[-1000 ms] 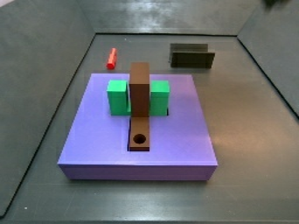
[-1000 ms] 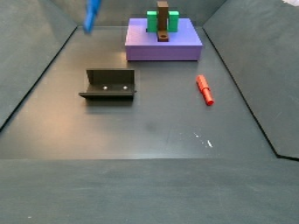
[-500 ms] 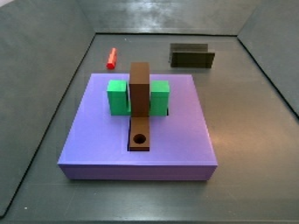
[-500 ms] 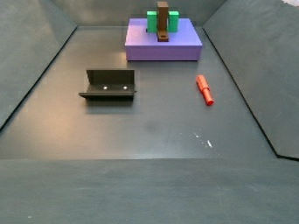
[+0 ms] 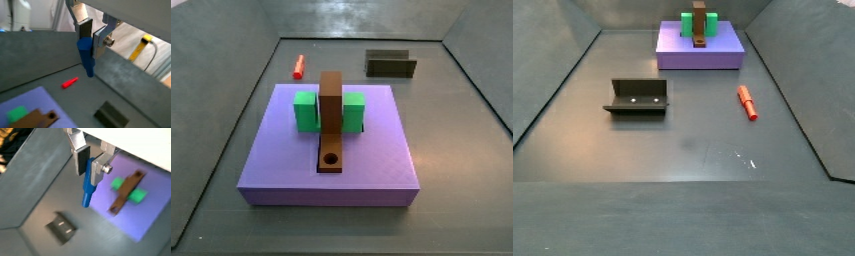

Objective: Pick up the blue object. Move up. Place the blue object on the fixture. Regrasp the blue object. Move to above the board. Insert the blue object.
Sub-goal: Move to above the board, then insert the blue object.

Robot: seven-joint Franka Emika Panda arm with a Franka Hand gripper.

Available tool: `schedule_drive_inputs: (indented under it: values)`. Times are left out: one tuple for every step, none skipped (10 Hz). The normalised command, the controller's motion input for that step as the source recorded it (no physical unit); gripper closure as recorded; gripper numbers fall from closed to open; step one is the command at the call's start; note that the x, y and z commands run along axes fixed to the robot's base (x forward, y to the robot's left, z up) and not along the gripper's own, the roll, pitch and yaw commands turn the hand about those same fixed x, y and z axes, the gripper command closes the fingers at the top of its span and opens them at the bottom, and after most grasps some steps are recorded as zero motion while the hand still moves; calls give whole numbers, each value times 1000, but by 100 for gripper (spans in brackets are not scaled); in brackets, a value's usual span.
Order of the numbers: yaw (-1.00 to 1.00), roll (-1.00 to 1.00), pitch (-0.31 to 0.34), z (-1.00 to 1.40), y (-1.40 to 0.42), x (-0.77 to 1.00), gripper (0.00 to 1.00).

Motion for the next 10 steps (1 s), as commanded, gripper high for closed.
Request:
schedule_drive_inputs:
  values:
    - [-7, -1000, 200, 16, -123, -134, 100]
    - [-1, -1000, 185, 18, -54, -97, 100]
    - [15, -1000, 154, 10, -19, -101, 100]
    - [18, -1000, 131, -2, 15, -74, 100]
    - [15, -790, 85, 9, 20, -58, 100]
    - [7, -489, 29, -8, 21, -41, 100]
    - [7, -256, -2, -1, 7, -40, 100]
    - [0, -136, -64, -171, 0, 0, 100]
    - [-31, -167, -40, -257, 0, 97, 100]
    - [-60, -391, -181, -269, -80, 0, 100]
